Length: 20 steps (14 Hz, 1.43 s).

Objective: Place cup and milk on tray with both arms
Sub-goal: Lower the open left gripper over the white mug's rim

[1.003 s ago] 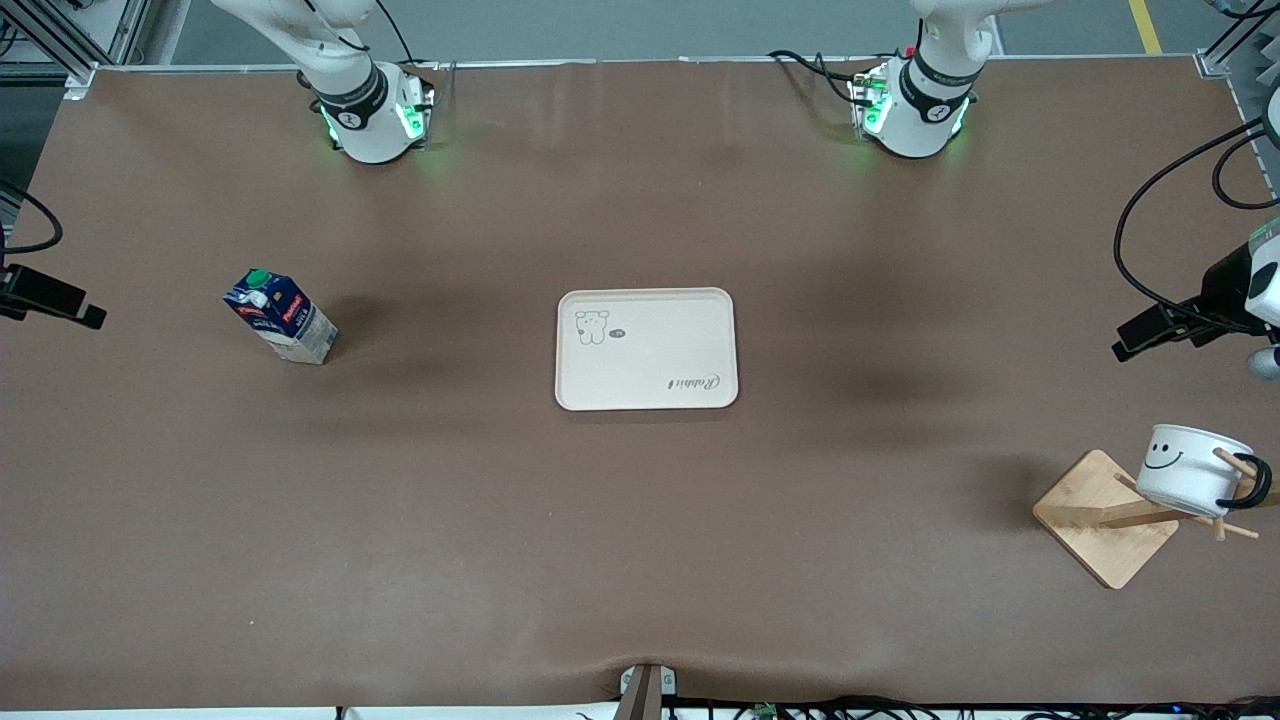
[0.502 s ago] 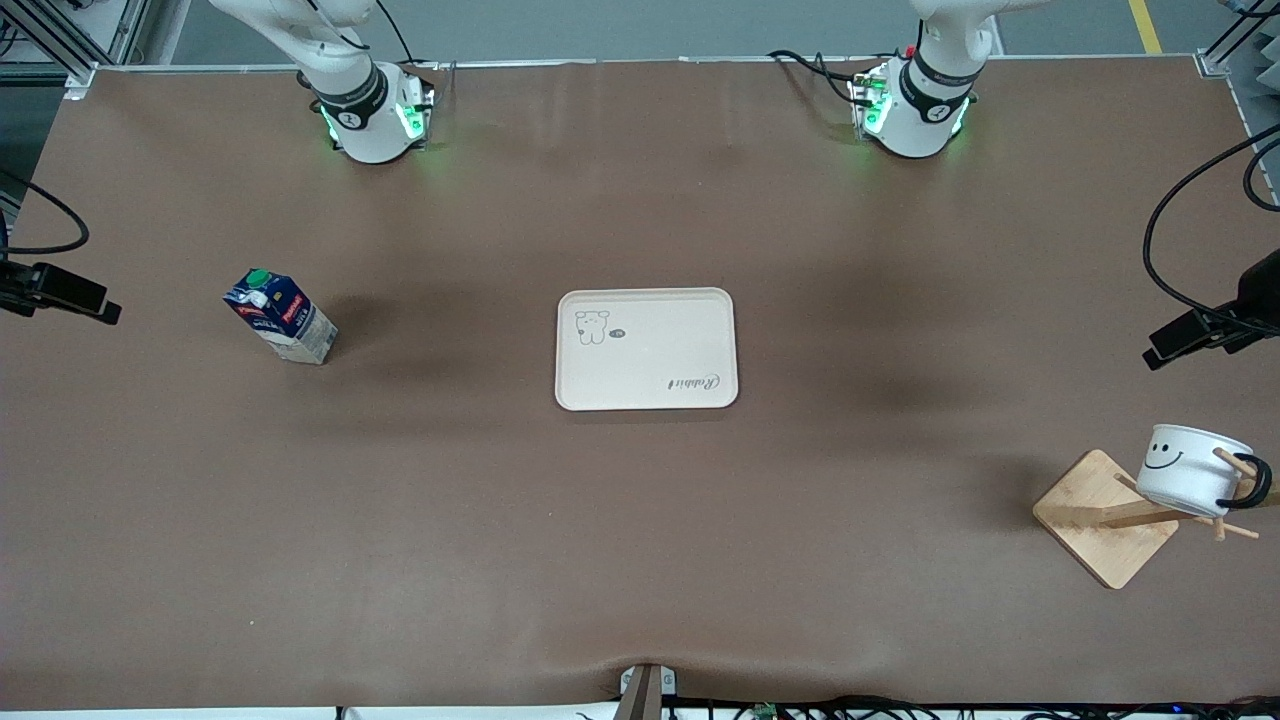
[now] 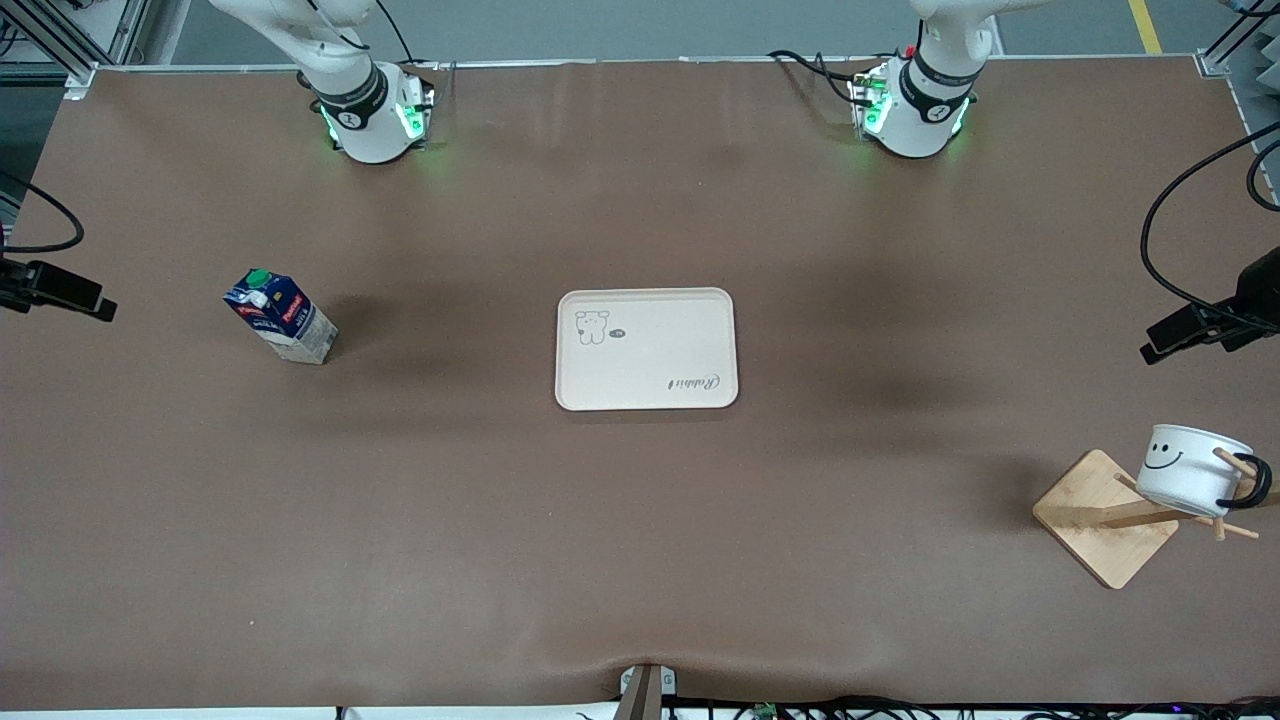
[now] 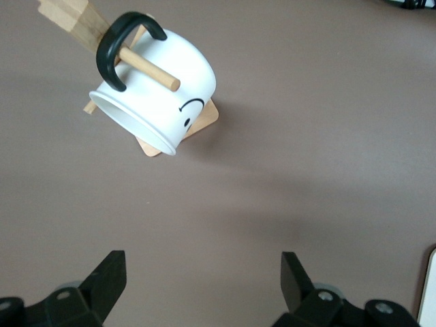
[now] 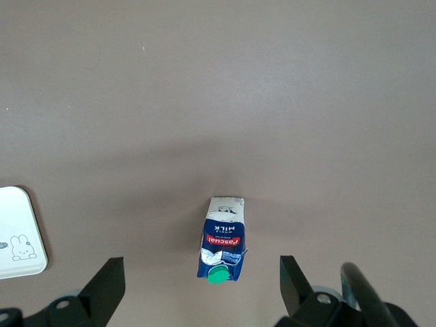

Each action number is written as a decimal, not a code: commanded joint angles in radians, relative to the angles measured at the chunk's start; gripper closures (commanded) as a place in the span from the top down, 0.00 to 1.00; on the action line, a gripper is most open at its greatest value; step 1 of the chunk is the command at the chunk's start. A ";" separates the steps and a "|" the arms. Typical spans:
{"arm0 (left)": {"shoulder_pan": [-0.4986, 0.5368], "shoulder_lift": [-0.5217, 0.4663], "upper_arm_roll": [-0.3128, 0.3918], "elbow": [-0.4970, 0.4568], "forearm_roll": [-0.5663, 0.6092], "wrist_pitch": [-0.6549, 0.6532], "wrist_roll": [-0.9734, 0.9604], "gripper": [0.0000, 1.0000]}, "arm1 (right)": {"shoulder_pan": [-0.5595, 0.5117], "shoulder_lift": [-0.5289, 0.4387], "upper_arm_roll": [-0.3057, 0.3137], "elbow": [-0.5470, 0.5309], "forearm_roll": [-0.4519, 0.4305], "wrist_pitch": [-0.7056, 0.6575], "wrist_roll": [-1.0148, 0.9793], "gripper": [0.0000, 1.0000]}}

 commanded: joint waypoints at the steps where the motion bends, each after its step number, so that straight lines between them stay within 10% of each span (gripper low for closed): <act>1: 0.009 0.007 -0.005 0.015 -0.007 -0.020 0.005 1.00 | -0.004 -0.017 0.003 -0.011 -0.010 -0.003 0.001 1.00; 20: 0.073 0.013 -0.006 -0.034 0.021 0.166 -0.012 1.00 | -0.015 -0.014 0.002 -0.010 -0.002 0.003 0.001 1.00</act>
